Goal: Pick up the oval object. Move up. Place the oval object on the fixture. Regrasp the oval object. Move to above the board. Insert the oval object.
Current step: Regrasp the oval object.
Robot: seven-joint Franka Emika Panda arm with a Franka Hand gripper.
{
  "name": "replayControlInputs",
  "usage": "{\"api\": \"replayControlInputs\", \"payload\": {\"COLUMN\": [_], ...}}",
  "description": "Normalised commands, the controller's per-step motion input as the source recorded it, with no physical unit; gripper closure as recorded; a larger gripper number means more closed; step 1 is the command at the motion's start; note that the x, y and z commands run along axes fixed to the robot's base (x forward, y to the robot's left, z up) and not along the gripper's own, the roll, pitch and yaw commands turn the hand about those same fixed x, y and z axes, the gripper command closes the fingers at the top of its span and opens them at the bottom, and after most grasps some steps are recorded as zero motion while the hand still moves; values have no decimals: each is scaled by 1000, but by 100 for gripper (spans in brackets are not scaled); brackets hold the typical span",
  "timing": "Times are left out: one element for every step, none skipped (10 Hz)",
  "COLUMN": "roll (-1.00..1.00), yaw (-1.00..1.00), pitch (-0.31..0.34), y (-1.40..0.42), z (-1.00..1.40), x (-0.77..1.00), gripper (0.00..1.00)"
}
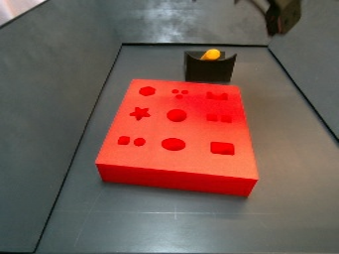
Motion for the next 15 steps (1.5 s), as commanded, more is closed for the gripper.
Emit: {"api": "replayControlInputs", "payload": {"roll": [117,97,85,79,72,72,76,77,74,74,73,68,57,54,54], "yaw": [188,174,145,117,83,51,10,-14,-28,-43,-49,-47,-39,-35,-28], "pitch": [30,-21,-73,-104,-123,-131,-126,-107,-96,-71,-40,-23,-1,-3,-3], "y": [63,59,51,46,45,40,31,23,18,11,6,5,-1,-2,-1], "z": [-1000,-1000,-1000,-1000,-1000,-1000,-1000,-876,-773,-573,-380,-243,-178,-170,-170], "x": [56,67,80,88,94,99,108,101,97,82,75,74,20,11,11], "gripper": [0,0,0,0,0,0,0,0,0,0,0,0,0,0,0]}}
